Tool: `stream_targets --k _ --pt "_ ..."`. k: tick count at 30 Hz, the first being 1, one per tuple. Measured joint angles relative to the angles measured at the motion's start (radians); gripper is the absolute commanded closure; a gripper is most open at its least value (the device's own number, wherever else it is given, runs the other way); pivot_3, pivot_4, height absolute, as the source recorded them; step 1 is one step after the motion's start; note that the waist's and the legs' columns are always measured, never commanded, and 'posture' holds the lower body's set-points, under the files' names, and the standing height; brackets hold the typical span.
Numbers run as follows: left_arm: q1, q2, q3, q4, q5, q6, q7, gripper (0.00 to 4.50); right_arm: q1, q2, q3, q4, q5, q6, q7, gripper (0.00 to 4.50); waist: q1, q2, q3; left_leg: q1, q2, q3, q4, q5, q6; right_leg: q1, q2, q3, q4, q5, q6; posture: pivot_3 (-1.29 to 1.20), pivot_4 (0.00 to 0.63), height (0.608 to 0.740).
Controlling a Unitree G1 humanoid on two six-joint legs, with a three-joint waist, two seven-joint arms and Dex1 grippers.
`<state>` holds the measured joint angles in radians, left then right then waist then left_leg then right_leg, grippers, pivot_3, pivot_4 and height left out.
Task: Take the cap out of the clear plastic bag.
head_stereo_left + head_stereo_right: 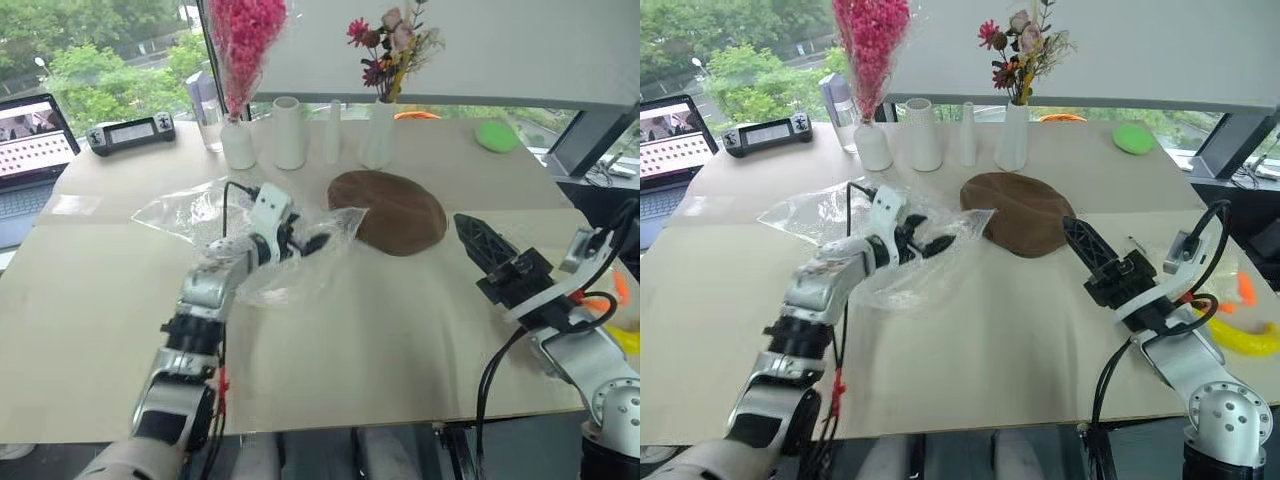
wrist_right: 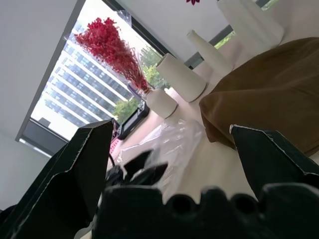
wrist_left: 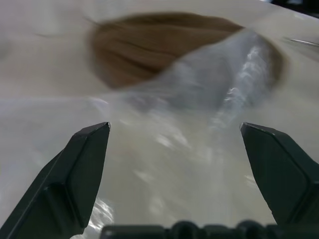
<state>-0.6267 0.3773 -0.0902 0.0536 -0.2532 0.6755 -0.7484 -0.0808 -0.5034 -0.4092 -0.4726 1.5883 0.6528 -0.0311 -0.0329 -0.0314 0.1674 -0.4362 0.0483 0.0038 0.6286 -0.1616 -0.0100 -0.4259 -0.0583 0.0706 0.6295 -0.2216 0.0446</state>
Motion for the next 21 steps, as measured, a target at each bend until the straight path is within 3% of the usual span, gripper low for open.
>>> stream_targets --k 4,8,12,15,18,21 --pt "0.127 0.138 0.029 -0.211 -0.132 0.130 -0.128 0.02 -0.022 -0.017 0.004 0.050 -0.011 0.000 0.035 0.00 -0.009 0.000 0.000 0.007 0.001 0.000 0.000 0.001 0.002 0.004 0.001 0.000 0.000 -0.005 -0.004 0.00 0.150 0.740" --pt "0.222 0.200 0.096 -0.361 -0.275 0.210 -0.190 0.02 -0.024 -0.016 0.048 0.088 -0.052 0.012 0.085 0.00 -0.009 0.000 0.000 0.010 0.001 0.001 0.000 0.001 0.002 0.007 0.000 0.001 0.000 -0.004 -0.005 0.00 0.150 0.740" --pt "0.308 0.192 0.314 -0.387 -0.486 0.265 -0.203 0.02 -0.023 -0.031 0.132 0.091 -0.168 0.039 0.140 0.00 -0.011 0.000 0.000 0.009 0.002 0.001 0.000 0.001 0.002 0.004 0.001 0.001 0.001 -0.006 -0.005 0.00 0.150 0.740" --pt "0.303 0.114 0.527 -0.276 -0.622 0.258 -0.101 0.02 -0.029 -0.059 0.186 0.086 -0.249 0.062 0.163 0.00 -0.009 0.000 0.000 0.009 0.002 0.000 0.000 0.001 0.002 0.005 0.001 0.000 0.002 -0.004 0.002 0.00 0.150 0.740" --pt "0.279 0.051 0.635 -0.137 -0.526 0.094 0.110 0.02 -0.030 -0.080 0.240 0.079 -0.394 0.066 0.157 0.00 -0.002 -0.001 0.000 0.009 0.001 0.000 0.001 0.001 0.002 0.006 0.002 0.000 0.001 -0.003 0.003 0.00 0.150 0.740" --pt "0.358 0.031 0.616 -0.102 -0.355 -0.090 0.218 0.02 -0.025 -0.024 0.283 0.144 -0.663 -0.032 0.055 0.00 0.002 -0.002 -0.001 0.008 0.000 0.002 0.001 0.001 0.002 0.005 0.000 0.002 -0.002 -0.003 0.002 0.00 0.150 0.740"
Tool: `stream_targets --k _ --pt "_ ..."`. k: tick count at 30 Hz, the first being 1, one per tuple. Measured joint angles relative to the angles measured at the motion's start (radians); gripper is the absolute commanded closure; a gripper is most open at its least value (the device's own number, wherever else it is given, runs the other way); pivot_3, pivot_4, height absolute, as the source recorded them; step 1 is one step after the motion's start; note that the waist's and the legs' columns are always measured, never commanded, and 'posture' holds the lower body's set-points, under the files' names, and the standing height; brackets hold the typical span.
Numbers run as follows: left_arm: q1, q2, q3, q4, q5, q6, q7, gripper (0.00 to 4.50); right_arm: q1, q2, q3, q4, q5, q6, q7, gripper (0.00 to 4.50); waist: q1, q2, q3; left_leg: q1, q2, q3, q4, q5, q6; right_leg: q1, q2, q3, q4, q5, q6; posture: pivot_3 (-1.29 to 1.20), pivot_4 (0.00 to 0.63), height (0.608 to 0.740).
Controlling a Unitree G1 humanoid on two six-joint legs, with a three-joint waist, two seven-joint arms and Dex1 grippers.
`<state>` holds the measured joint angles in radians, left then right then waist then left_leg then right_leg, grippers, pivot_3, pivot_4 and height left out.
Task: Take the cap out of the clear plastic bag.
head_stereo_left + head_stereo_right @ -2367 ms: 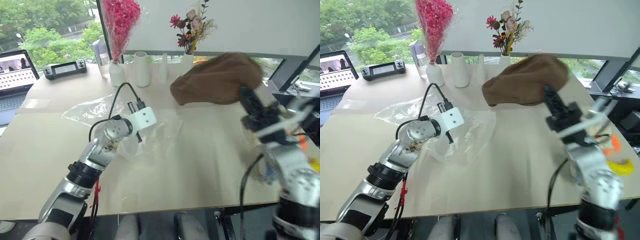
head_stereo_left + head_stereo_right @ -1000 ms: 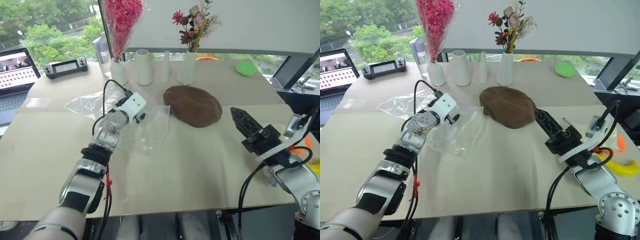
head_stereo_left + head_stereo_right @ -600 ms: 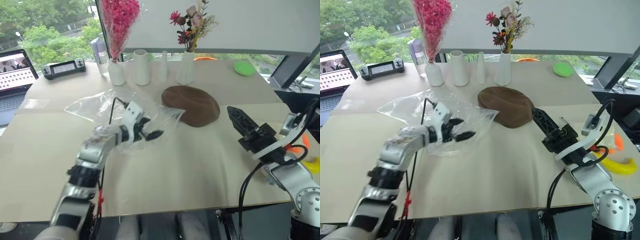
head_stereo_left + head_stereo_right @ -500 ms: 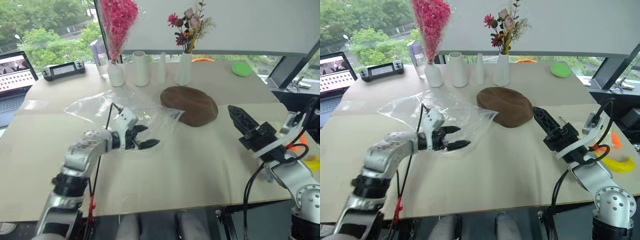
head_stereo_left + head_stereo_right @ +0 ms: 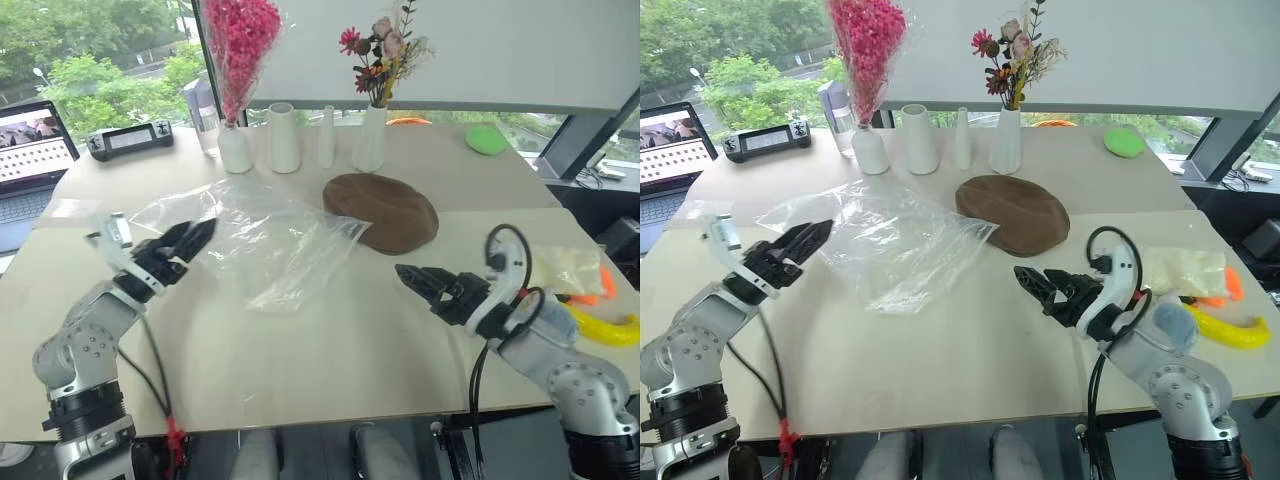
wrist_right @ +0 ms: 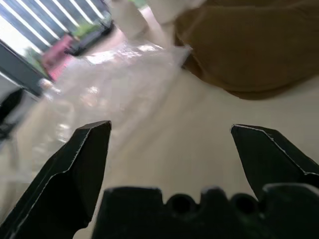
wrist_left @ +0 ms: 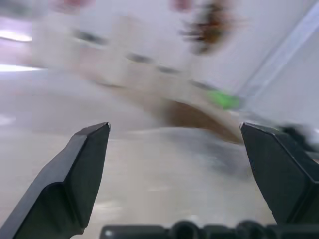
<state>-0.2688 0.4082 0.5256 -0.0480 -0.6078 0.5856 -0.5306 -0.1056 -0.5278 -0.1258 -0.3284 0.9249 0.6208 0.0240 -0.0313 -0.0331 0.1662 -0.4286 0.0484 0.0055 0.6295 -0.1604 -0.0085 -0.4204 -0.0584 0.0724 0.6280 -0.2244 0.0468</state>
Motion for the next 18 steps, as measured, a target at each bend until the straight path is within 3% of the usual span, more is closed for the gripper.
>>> stream_targets --k 8,18 --pt "0.167 -0.160 -0.240 -0.007 0.321 -0.287 0.199 0.02 0.102 0.153 0.092 0.136 -0.544 -0.363 -0.098 0.00 0.018 0.000 -0.001 -0.003 0.000 0.001 0.000 0.000 0.000 -0.002 -0.001 0.000 -0.001 0.004 -0.001 0.00 0.150 0.740" --pt "0.229 -0.224 -0.356 0.053 0.470 -0.553 0.265 0.02 0.244 0.227 0.146 0.170 -0.849 -0.617 -0.102 0.00 0.017 0.003 -0.012 0.005 0.000 0.002 0.000 -0.003 -0.005 0.003 -0.001 0.000 -0.001 -0.002 -0.005 0.00 0.150 0.740"
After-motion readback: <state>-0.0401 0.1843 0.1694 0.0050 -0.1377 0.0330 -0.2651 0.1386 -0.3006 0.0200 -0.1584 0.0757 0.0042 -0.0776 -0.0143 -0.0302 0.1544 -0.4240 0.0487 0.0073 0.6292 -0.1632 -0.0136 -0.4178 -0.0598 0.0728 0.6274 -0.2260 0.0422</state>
